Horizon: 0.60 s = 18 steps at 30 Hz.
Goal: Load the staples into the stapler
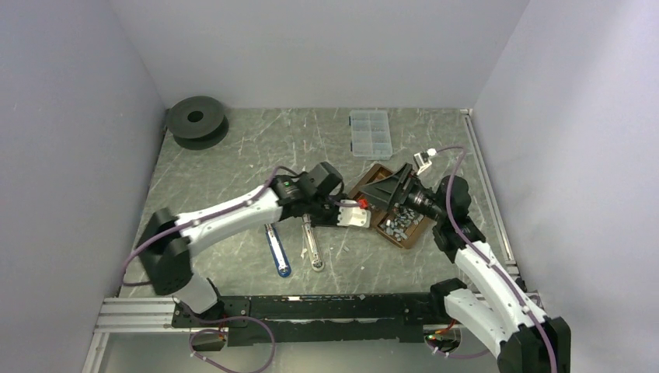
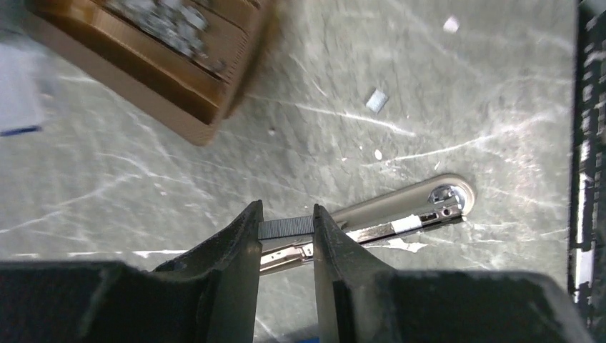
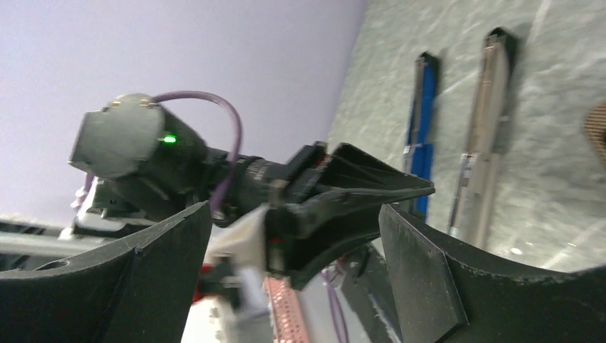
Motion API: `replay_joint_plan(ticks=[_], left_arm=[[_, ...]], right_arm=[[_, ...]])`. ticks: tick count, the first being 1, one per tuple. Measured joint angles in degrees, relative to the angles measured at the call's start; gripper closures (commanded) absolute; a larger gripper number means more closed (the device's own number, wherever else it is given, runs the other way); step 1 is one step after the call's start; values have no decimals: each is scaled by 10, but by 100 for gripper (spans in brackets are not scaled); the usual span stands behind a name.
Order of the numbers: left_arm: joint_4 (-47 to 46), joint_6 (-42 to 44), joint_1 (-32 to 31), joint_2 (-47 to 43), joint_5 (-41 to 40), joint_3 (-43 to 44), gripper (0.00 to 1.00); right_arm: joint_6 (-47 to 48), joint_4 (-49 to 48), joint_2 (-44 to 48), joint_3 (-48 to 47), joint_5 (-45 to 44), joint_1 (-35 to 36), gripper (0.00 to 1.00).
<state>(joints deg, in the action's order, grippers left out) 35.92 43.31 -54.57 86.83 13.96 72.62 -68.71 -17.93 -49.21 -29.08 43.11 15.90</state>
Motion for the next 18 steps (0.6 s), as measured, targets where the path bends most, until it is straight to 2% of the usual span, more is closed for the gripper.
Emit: replay_joint_plan(ticks=[6, 11, 18], left_arm=[[46, 35, 5, 149, -38, 51, 100], [76, 43, 7, 219, -60, 94, 100], [135, 44, 2, 300, -70, 160, 98]], right_arm=[[90, 219, 61, -24, -102, -19, 8], [125, 374, 108, -32, -192, -37, 7], [153, 481, 137, -81, -288, -46, 5]])
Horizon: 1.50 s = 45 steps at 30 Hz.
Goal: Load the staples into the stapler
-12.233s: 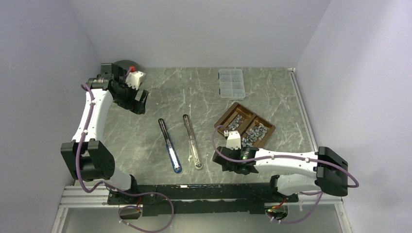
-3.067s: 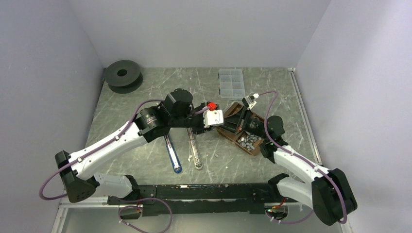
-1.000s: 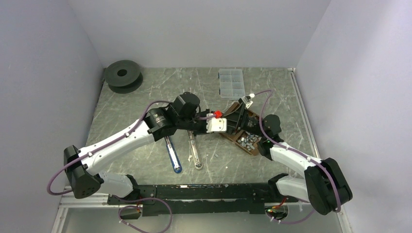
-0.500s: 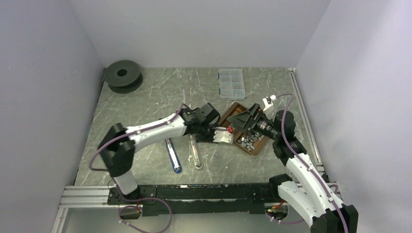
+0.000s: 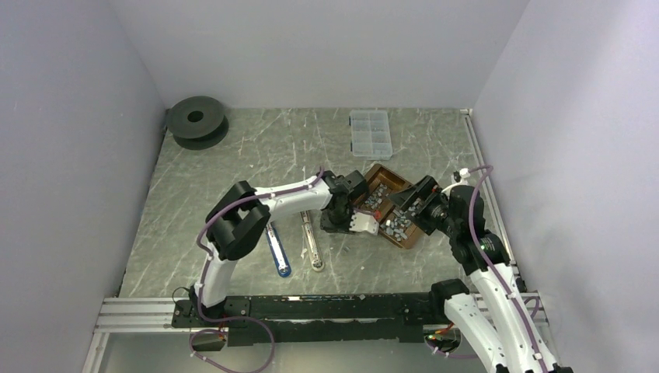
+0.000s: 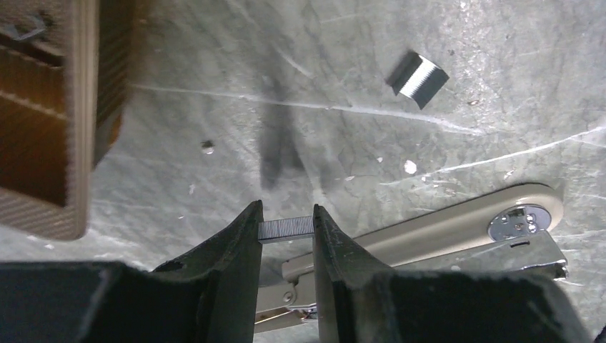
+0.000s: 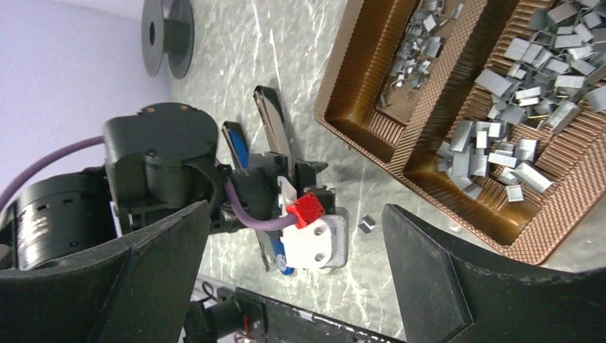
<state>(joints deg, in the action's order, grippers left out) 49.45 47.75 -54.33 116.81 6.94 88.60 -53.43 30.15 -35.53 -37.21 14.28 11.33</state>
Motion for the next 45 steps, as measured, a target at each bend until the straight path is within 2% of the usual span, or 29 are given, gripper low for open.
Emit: replay_joint_plan(ticks=[4, 6, 9, 10, 11, 12, 13, 14, 15, 22, 26, 29, 34, 37, 42, 45], left_arm=[[19, -3, -5, 19, -4, 4, 87], [26, -6, -8, 21, -4, 4, 76], [36, -13, -12, 21, -5, 5, 55], [38, -17, -13, 21, -5, 6, 46], [42, -21, -13, 21, -5, 8, 32], [45, -22, -14, 21, -5, 10, 23], [49, -26, -14, 21, -4, 14, 18], [51, -29, -14, 19, -3, 17, 4], [51, -34, -14, 16, -2, 19, 1], [80, -44, 4, -80, 11, 23, 0], [91, -55, 64, -154, 26, 58, 0], [78, -66, 137, -207, 34, 82, 1], [58, -97, 249, -279, 26, 85, 1], [45, -129, 308, -303, 29, 79, 0], [30, -175, 396, -319, 44, 60, 1], [21, -189, 415, -333, 59, 33, 1]], right_arm=[[6, 30, 8, -13, -33, -1, 4], [9, 42, 9, -18, -41, -2, 4], [14, 56, 7, -31, -49, -2, 3], [16, 59, 5, -36, -50, -2, 2], [20, 63, 3, -41, -50, -2, 2], [21, 64, 1, -44, -50, -2, 2], [24, 66, -2, -49, -50, -2, 1], [27, 68, -6, -53, -50, -2, 1], [30, 68, -10, -56, -50, -2, 1], [55, 77, -50, -78, -52, -2, 1], [63, 76, -77, -94, -57, 11, 2], [62, 75, -112, -111, -89, 82, 6], [44, 73, -222, -168, -196, 286, 18], [24, 69, -291, -190, -259, 368, 18], [-8, 75, -435, -235, -353, 457, 19], [-22, 72, -524, -263, -392, 486, 24]])
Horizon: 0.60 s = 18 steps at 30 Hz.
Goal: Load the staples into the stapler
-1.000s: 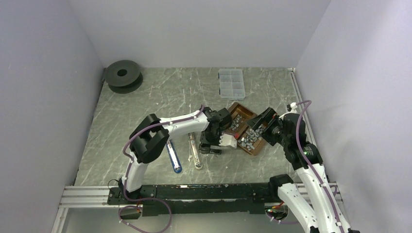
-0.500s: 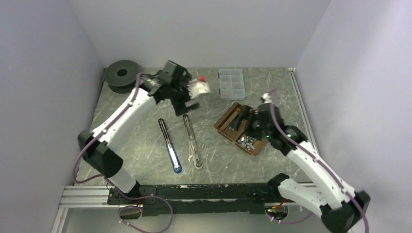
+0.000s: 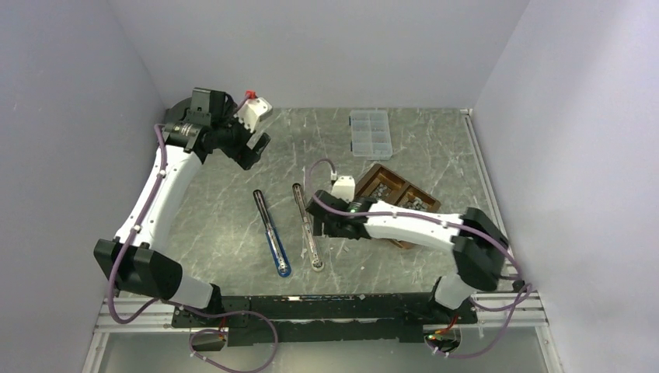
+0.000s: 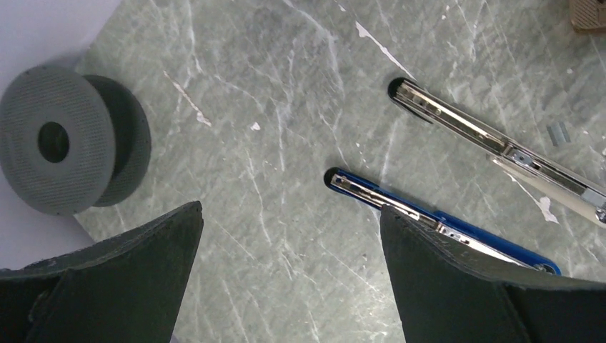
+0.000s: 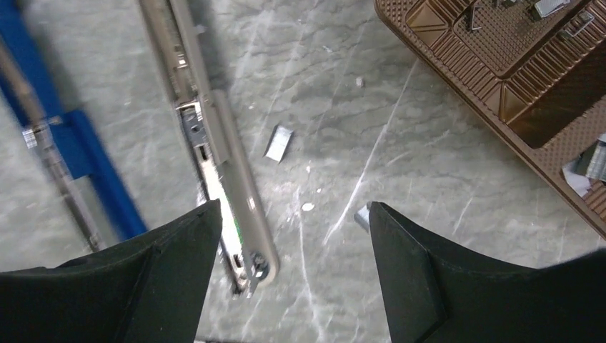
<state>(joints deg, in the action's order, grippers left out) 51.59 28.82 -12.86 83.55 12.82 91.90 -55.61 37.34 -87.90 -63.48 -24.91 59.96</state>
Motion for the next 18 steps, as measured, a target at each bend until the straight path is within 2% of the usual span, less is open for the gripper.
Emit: replay_joint_plan(ticks=[7, 18], left_arm=[[-2, -5, 7, -38, 15, -43, 1], [-3, -11, 14, -46, 13, -43, 0]], right_arm=[[-17, 1, -118, -42, -46, 5, 39], [-19, -14, -186, -72, -48, 6, 43]])
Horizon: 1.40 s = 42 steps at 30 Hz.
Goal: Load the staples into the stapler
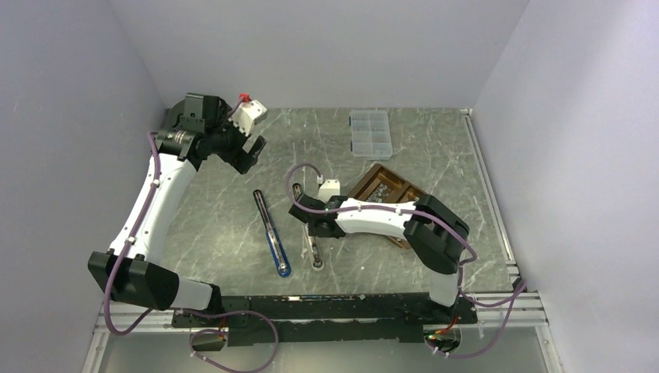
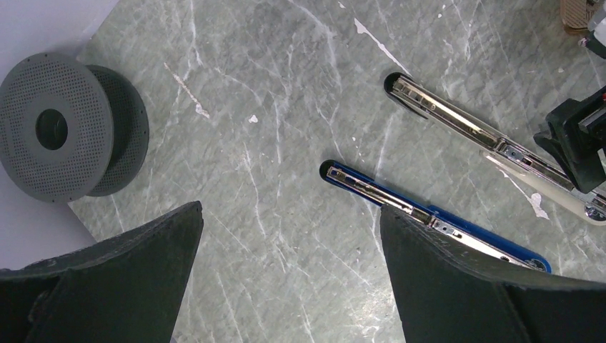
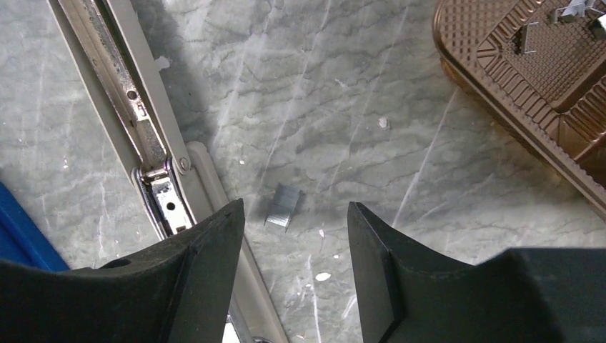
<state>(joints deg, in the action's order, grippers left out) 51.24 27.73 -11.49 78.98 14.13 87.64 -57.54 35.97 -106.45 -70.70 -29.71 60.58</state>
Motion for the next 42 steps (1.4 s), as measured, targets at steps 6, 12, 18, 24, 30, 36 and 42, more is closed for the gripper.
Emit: replay_joint_plan(ticks=[6, 12, 18, 24, 30, 36, 42], left_arm=[[-1, -3, 0, 0, -3, 0, 0], [-2, -5, 0, 0, -5, 0, 1], [-2, -6, 0, 0, -5, 2, 0], [5, -6, 0, 0, -5, 10, 1], [6, -10, 0, 0, -2, 21, 1], [7, -11, 0, 0, 0, 24, 1], [9, -13, 0, 0, 7, 24, 1]], right_arm=[[-2, -21, -11, 0, 4, 2, 53], [-6, -35, -30, 1, 10, 6, 59], [-10, -42, -26, 12, -1, 7, 70], [-17, -47, -14, 27, -5, 8, 62], [-22, -46, -4, 40, -2, 13, 56], [-22, -46, 1, 48, -5, 20, 72], [-21, -43, 3, 49, -5, 21, 93]])
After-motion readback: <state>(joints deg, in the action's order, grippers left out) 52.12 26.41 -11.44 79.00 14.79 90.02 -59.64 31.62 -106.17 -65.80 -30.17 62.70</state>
